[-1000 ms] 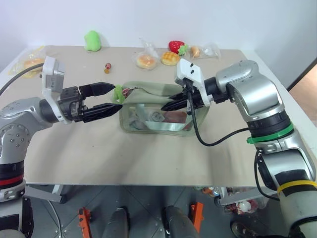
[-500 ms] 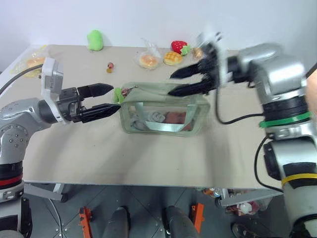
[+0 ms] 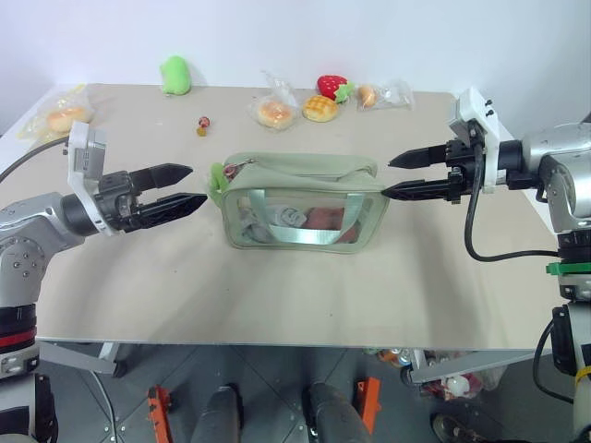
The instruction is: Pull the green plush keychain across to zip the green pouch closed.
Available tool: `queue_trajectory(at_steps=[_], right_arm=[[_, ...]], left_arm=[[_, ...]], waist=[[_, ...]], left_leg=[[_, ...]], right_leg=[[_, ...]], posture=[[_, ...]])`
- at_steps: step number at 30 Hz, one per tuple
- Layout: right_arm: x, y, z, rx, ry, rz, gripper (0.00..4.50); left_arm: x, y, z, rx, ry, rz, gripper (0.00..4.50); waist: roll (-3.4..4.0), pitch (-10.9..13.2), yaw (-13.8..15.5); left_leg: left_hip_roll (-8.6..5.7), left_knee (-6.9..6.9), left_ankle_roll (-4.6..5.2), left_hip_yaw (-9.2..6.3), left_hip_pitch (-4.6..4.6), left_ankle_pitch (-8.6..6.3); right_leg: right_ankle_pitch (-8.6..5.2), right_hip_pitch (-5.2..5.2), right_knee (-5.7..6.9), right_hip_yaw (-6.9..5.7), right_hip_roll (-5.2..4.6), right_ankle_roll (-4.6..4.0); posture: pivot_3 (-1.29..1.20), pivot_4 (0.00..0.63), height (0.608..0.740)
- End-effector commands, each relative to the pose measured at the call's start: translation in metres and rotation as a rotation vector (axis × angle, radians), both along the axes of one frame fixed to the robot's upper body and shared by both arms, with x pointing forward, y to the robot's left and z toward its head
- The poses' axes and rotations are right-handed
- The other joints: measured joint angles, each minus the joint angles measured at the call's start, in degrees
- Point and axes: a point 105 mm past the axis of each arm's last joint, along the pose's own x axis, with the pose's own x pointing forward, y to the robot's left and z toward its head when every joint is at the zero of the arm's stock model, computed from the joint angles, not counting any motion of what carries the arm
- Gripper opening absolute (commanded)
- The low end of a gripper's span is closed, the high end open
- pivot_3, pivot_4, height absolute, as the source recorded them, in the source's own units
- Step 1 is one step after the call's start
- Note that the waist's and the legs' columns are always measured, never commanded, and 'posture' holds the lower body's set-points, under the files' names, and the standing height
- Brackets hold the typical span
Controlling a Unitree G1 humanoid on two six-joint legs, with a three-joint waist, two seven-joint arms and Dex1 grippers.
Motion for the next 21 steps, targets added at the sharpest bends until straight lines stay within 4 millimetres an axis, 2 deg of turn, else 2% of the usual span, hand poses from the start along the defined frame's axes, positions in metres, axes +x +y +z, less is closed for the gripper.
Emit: queue_trajectory(at_steps=[1, 7, 12, 19, 21], right_arm=[[-0.001, -0.009, 0.013, 0.014, -0.056, -0.029, 3.44], [0.001, -0.001, -0.002, 0.019, -0.01, -0.008, 3.44], [-0.003, 0.007, -0.016, 0.003, 0.033, 0.03, 3.44], [-0.005, 0.013, -0.025, 0.014, 0.062, 0.044, 3.44], [-0.001, 0.014, -0.026, 0.025, 0.062, 0.024, 2.92]], left_arm=[[-0.005, -0.009, 0.016, 0.011, -0.066, -0.046, 4.5], [-0.01, -0.029, 0.023, 0.025, -0.101, -0.13, 4.5], [-0.012, -0.034, 0.025, 0.026, -0.114, -0.15, 4.5], [-0.012, -0.036, 0.025, 0.02, -0.118, -0.157, 4.5], [-0.013, -0.036, 0.025, 0.018, -0.119, -0.159, 4.5]], waist=[[0.0, 0.0, 0.0], [0.0, 0.0, 0.0], [0.0, 0.0, 0.0], [0.0, 0.0, 0.0], [0.0, 0.0, 0.0]], left_leg=[[0.02, 0.01, 0.0, 0.0, 0.01, 0.0], [-0.01, 0.04, 0.0, 0.0, 0.0, 0.01], [0.0, 0.02, 0.0, -0.03, 0.0, 0.01], [-0.01, 0.04, 0.0, -0.04, 0.0, 0.01], [-0.01, 0.06, 0.0, -0.04, 0.01, 0.01]], right_leg=[[0.01, 0.01, 0.0, -0.01, 0.02, 0.0], [0.0, 0.06, -0.01, 0.02, 0.0, 0.04], [0.0, 0.04, 0.0, 0.01, 0.03, 0.04], [-0.01, 0.07, 0.0, 0.02, 0.02, 0.06], [-0.01, 0.09, 0.0, 0.02, 0.02, 0.06]], posture=[[0.0, 0.15, 0.74], [0.0, 0.15, 0.74], [0.0, 0.15, 0.74], [0.0, 0.15, 0.74], [0.0, 0.15, 0.74]])
